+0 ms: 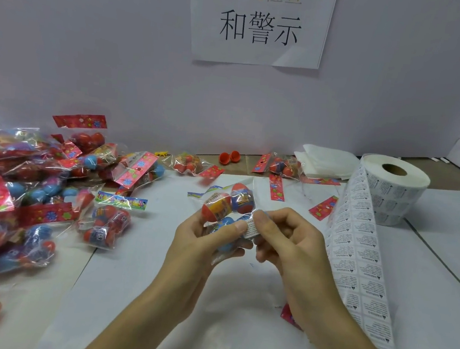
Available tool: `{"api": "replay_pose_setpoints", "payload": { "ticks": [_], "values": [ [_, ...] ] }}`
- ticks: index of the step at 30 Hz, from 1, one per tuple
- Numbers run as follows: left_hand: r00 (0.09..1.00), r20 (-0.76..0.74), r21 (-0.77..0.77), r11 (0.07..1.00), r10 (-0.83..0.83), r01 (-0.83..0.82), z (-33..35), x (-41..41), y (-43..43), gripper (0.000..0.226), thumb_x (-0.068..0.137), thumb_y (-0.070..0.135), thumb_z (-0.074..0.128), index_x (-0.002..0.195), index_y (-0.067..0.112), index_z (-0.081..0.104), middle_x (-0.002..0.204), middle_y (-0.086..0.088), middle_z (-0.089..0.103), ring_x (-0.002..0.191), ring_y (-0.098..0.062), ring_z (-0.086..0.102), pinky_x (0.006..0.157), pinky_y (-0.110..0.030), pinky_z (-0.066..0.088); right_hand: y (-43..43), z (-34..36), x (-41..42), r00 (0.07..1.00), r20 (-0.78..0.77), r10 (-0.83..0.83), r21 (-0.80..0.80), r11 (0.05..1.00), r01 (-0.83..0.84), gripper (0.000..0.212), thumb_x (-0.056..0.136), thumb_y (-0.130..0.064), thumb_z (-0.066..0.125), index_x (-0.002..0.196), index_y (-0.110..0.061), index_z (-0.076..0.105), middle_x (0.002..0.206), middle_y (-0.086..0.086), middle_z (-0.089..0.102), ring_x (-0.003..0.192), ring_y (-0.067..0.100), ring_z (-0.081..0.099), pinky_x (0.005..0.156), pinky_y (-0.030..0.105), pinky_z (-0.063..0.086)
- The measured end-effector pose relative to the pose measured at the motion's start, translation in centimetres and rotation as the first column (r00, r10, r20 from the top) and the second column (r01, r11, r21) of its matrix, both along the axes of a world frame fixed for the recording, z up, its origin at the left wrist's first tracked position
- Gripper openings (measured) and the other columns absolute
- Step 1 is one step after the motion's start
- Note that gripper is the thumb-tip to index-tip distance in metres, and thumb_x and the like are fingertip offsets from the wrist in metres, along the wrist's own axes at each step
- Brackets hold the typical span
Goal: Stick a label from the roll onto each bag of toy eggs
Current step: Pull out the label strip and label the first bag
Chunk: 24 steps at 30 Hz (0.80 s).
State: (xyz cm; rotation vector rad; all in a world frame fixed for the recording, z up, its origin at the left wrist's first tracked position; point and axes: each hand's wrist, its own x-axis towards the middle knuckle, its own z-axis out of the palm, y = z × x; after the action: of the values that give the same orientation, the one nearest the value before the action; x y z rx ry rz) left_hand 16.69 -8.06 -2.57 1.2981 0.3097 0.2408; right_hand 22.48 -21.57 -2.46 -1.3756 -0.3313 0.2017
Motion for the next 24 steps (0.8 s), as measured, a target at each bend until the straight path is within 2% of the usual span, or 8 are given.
{"api": "replay_pose_setpoints", "payload": {
  "ticks": [4, 8, 14, 18, 21, 24],
  "values": [
    [1.0, -0.005, -0.015, 1.0, 0.011, -0.011, -0.12, 0.07, 0.11, 0.077, 0.055, 0.036, 0.08, 0.127, 0.013, 0.065, 0.104, -0.009, 0.079, 0.083, -0.023, 0.078, 0.068, -0.022, 0.059, -0.13, 0.03, 0.13, 0.999, -0.022, 0.047, 0.028, 0.999, -0.046, 0.039, 0.072, -0.046, 0.074, 0.084, -0.009, 0.07, 0.074, 0.009, 0.068, 0.055, 0.017, 0.058, 0.059, 0.026, 0.052],
    [1.0, 0.001, -0.02, 1.0, 0.02, -0.02, -0.06, 0.11, 0.12, 0.074, 0.055, 0.036, 0.08, 0.124, 0.015, 0.066, 0.101, -0.005, 0.08, 0.085, -0.023, 0.078, 0.068, -0.022, 0.06, -0.06, -0.07, 0.11, 0.999, -0.02, 0.047, 0.025, 0.999, -0.047, 0.039, 0.078, -0.043, 0.07, 0.088, -0.006, 0.069, 0.073, 0.007, 0.068, 0.056, 0.017, 0.058, 0.06, 0.026, 0.052],
    [0.999, 0.022, -0.008, 0.999, 0.032, -0.031, 0.04, -0.11, -0.1, 0.074, 0.058, 0.039, 0.084, 0.126, 0.016, 0.066, 0.105, -0.006, 0.079, 0.088, -0.022, 0.077, 0.071, -0.023, 0.06, 0.03, -0.14, 0.21, 0.999, 0.016, 0.037, -0.064, 0.997, -0.035, 0.04, 0.083, -0.048, 0.064, 0.093, -0.01, 0.07, 0.078, 0.01, 0.07, 0.059, 0.016, 0.061, 0.066, 0.033, 0.054],
    [1.0, 0.014, 0.074, 0.997, 0.005, -0.006, -0.03, -0.03, -0.38, 0.076, 0.056, 0.033, 0.095, 0.126, 0.027, 0.065, 0.109, -0.001, 0.078, 0.098, -0.023, 0.076, 0.075, -0.026, 0.061, 0.03, -0.13, 0.23, 0.998, 0.064, -0.008, -0.087, 0.996, 0.014, 0.038, 0.08, -0.049, 0.065, 0.086, -0.012, 0.068, 0.071, 0.008, 0.069, 0.056, 0.016, 0.06, 0.065, 0.036, 0.056],
    [1.0, 0.003, 0.083, 0.997, 0.01, -0.01, -0.27, 0.1, -0.06, 0.082, 0.05, 0.028, 0.089, 0.128, 0.023, 0.063, 0.111, -0.007, 0.077, 0.097, -0.026, 0.076, 0.078, -0.027, 0.062, 0.03, -0.22, 0.2, 0.994, 0.105, -0.031, -0.121, 0.992, 0.044, 0.04, 0.081, -0.05, 0.064, 0.085, -0.011, 0.068, 0.069, 0.009, 0.069, 0.054, 0.014, 0.06, 0.066, 0.038, 0.057],
    [1.0, 0.0, 0.085, 0.996, -0.004, 0.004, -0.3, 0.11, 0.23, 0.081, 0.051, 0.025, 0.088, 0.128, 0.019, 0.063, 0.109, -0.008, 0.077, 0.093, -0.026, 0.077, 0.076, -0.027, 0.062, 0.06, -0.25, 0.2, 0.991, 0.126, -0.05, -0.147, 0.987, 0.068, 0.039, 0.08, -0.052, 0.063, 0.084, -0.013, 0.069, 0.067, 0.006, 0.069, 0.053, 0.011, 0.059, 0.064, 0.033, 0.058]
  ]
}}
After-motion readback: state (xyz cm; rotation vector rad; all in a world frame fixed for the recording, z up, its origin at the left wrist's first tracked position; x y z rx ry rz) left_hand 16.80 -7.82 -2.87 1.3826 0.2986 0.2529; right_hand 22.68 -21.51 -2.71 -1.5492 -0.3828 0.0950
